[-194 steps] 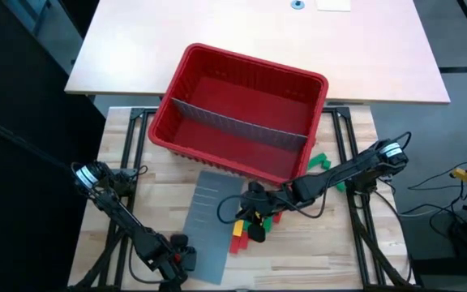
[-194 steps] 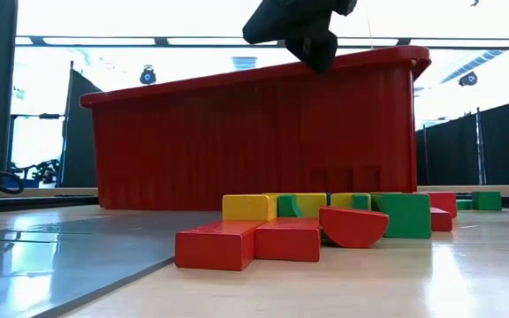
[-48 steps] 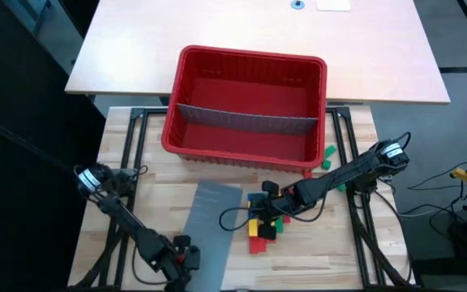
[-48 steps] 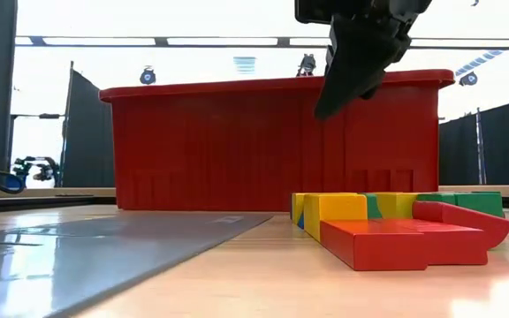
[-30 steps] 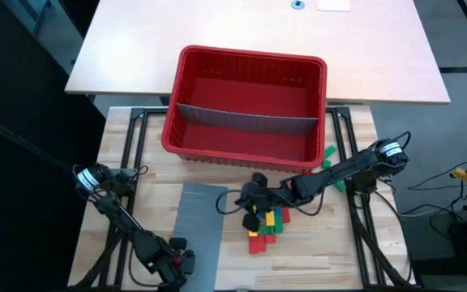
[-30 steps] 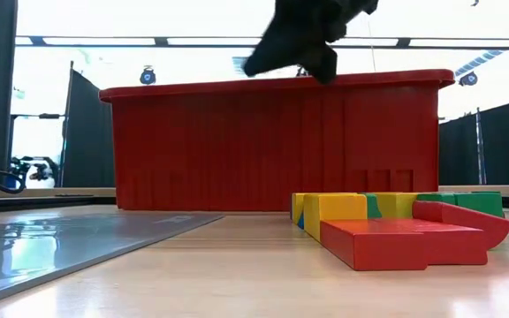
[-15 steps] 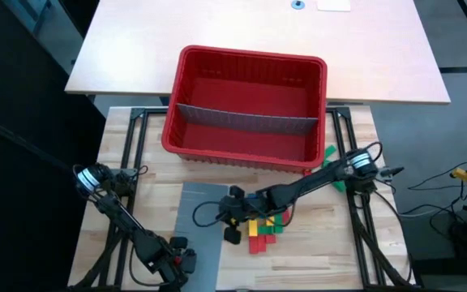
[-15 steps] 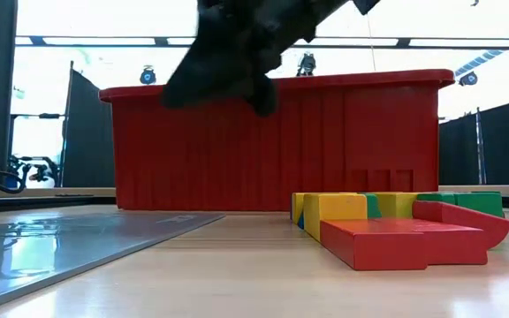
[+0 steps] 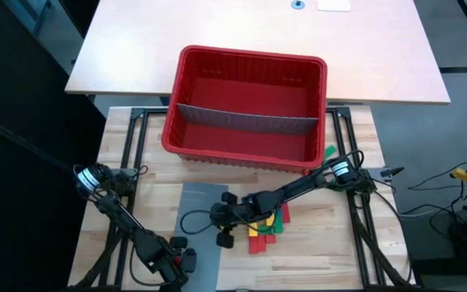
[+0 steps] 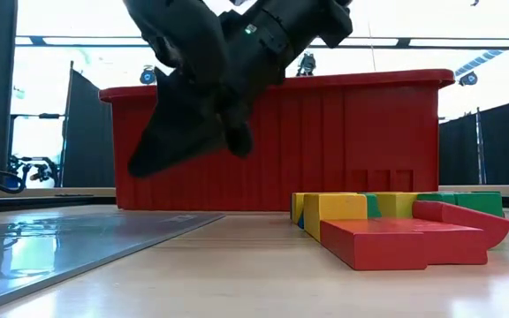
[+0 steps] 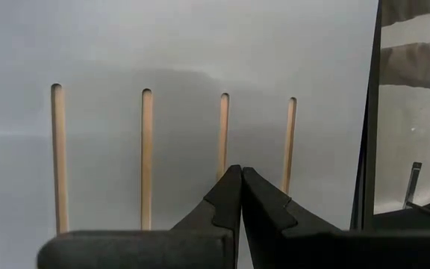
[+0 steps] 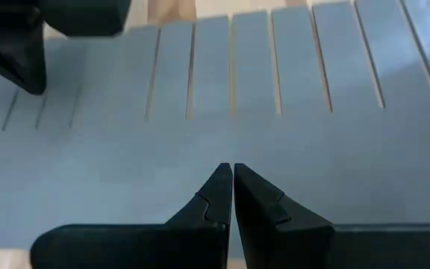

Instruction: Sort blocks

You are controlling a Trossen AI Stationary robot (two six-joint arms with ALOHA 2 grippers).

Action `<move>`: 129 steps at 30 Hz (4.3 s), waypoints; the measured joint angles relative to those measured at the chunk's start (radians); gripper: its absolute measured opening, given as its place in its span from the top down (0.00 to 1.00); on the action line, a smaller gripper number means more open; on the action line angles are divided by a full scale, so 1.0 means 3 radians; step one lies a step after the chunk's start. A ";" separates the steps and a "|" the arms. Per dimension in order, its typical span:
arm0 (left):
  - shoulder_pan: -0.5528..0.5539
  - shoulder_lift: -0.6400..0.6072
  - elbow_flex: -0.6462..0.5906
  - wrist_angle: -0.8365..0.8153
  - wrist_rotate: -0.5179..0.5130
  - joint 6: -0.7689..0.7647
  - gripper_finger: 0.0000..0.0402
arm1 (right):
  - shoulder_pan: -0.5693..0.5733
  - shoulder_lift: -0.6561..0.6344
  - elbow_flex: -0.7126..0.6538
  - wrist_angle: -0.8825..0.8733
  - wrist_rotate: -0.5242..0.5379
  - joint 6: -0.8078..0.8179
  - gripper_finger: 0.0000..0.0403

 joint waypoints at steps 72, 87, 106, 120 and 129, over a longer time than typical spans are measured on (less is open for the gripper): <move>-0.0725 -0.0581 -0.0007 -0.0502 -0.0694 -0.3531 1.00 | 0.0004 -0.0114 -0.0076 -0.0899 0.0061 -0.0479 1.00; -0.0768 -0.0581 0.0000 -0.0234 -0.0715 -0.3918 1.00 | -0.0178 -0.0159 -0.0106 -0.1055 0.0251 -0.0508 1.00; -0.0902 -0.0197 0.0001 0.0065 -0.0691 -0.3936 1.00 | -0.0180 -0.0170 -0.0312 -0.1018 0.0225 -0.0325 1.00; -0.0941 -0.0050 0.0001 0.0083 -0.0690 -0.3866 1.00 | -0.0105 -0.0170 -0.0318 -0.0920 0.0083 -0.0171 1.00; -0.0951 -0.0050 0.0005 -0.0022 -0.0691 -0.3120 1.00 | -0.0081 -0.0160 -0.0323 -0.0743 0.0012 -0.0121 1.00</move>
